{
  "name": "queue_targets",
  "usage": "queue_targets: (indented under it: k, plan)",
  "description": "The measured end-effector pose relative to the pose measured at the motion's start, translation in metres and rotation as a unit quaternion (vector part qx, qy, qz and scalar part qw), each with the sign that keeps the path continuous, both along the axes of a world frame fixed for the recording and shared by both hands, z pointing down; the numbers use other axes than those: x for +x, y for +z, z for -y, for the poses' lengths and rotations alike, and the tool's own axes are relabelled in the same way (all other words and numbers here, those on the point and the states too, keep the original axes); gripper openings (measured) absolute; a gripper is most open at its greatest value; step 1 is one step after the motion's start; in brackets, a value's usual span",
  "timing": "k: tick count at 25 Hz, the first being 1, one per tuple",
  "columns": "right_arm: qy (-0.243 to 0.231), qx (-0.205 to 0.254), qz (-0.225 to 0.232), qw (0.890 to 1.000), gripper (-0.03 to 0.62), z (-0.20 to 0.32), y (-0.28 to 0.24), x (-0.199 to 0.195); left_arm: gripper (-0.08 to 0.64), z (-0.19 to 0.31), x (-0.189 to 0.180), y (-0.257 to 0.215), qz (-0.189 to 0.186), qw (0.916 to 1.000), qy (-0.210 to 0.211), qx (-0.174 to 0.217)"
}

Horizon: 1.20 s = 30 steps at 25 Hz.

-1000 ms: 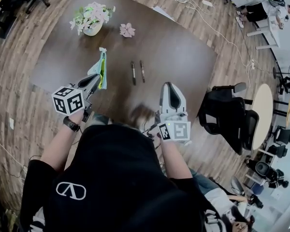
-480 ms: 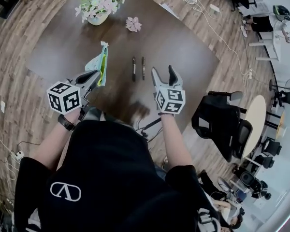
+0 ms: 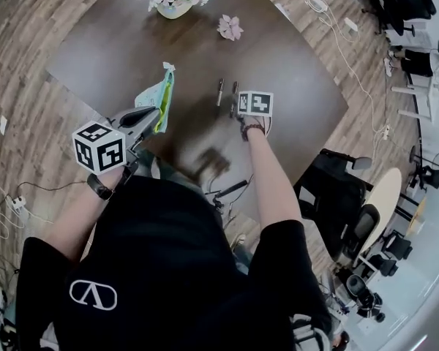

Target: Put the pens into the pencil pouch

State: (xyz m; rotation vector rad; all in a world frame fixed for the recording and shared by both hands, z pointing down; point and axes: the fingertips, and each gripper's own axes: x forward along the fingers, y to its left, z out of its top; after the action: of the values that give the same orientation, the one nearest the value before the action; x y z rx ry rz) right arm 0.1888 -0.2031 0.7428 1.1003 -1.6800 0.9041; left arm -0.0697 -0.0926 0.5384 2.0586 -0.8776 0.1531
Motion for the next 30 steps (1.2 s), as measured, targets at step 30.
queue_targets:
  k: [30]
  plan:
    - [-0.050,-0.033,-0.042,0.997,0.044,0.000,0.035,-0.006,0.017,-0.015,0.003,0.001,-0.005,0.9999,-0.011,-0.001]
